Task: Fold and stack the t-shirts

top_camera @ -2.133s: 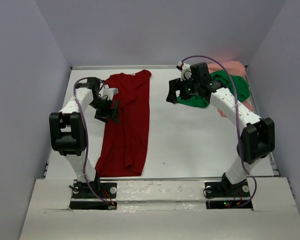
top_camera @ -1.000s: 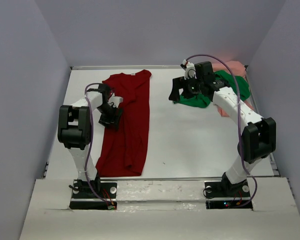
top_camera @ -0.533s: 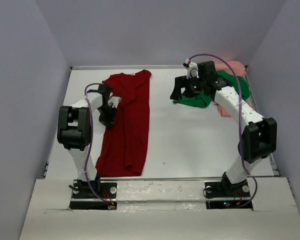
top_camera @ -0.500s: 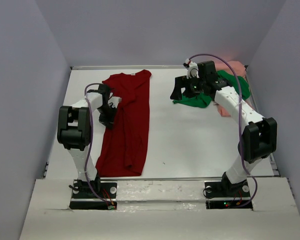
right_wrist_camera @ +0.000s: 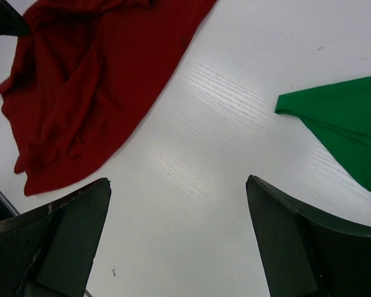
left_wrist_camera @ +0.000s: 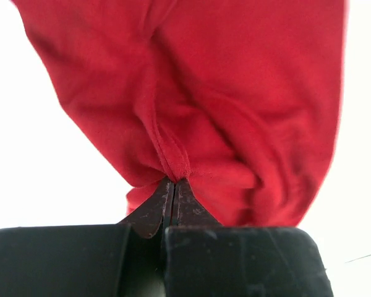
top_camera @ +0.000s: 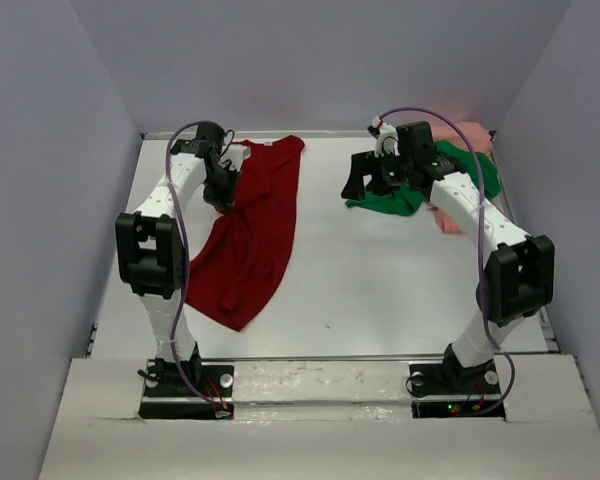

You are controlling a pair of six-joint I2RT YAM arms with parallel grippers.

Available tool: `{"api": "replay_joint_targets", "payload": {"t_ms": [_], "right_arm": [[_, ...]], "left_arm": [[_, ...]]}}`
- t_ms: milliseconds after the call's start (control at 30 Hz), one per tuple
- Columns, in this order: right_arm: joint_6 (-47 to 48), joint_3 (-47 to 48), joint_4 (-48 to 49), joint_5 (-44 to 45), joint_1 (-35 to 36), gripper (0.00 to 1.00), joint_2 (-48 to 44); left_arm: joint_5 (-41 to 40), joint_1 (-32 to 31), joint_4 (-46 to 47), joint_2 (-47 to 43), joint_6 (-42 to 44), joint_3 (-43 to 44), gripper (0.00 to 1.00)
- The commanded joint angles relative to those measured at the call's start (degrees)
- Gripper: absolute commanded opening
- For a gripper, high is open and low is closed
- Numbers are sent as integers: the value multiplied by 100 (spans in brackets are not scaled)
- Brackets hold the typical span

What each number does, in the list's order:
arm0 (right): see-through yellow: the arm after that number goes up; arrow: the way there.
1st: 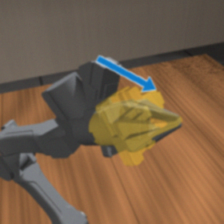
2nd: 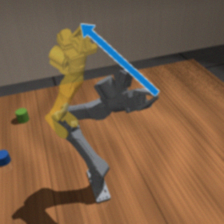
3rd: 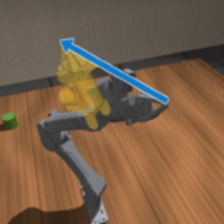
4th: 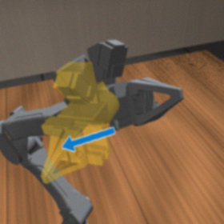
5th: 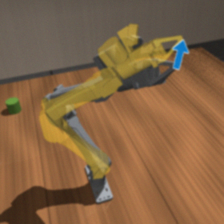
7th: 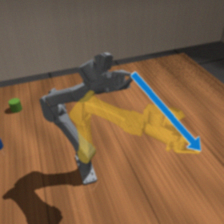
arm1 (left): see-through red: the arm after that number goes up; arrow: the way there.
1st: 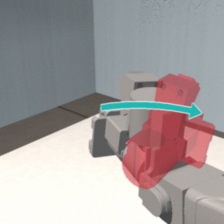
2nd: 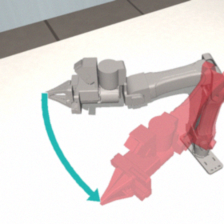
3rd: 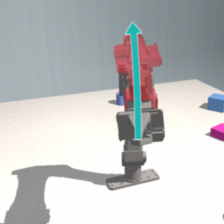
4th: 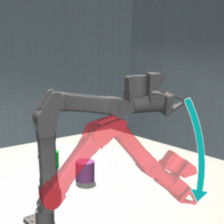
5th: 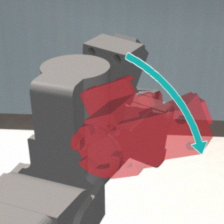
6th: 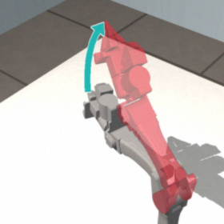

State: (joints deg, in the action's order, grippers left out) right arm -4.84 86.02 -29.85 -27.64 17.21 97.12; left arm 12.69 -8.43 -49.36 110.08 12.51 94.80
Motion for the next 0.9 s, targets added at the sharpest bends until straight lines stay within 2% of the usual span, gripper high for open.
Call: {"api": "replay_joint_targets", "payload": {"t_ms": [0,100,267,400,567,767,833,867], "right_arm": [[-26,11,67,-101,-34,95,-167],[-26,12,58,-101,-34,95,-176],[-26,47,49,-119,-34,95,-159],[-8,12,32,-154,-86,95,-211],[1,-32,40,-242,-139,95,-273],[-52,-94,49,-470,-139,93,-168],[-105,-120,49,-637,-139,94,-97],[-105,-120,40,-785,-139,95,-27]], "left_arm": [[409,-212,-635,92,5,767,0],[611,-361,-706,162,75,987,0],[779,-625,-785,347,172,768,0],[123,-722,-759,505,181,452,0],[-249,-21,-478,269,146,-251,0],[-469,780,-477,-118,269,-156,0],[-583,1070,-469,-171,374,-146,14],[-627,1132,-460,-206,418,-155,38]]}}
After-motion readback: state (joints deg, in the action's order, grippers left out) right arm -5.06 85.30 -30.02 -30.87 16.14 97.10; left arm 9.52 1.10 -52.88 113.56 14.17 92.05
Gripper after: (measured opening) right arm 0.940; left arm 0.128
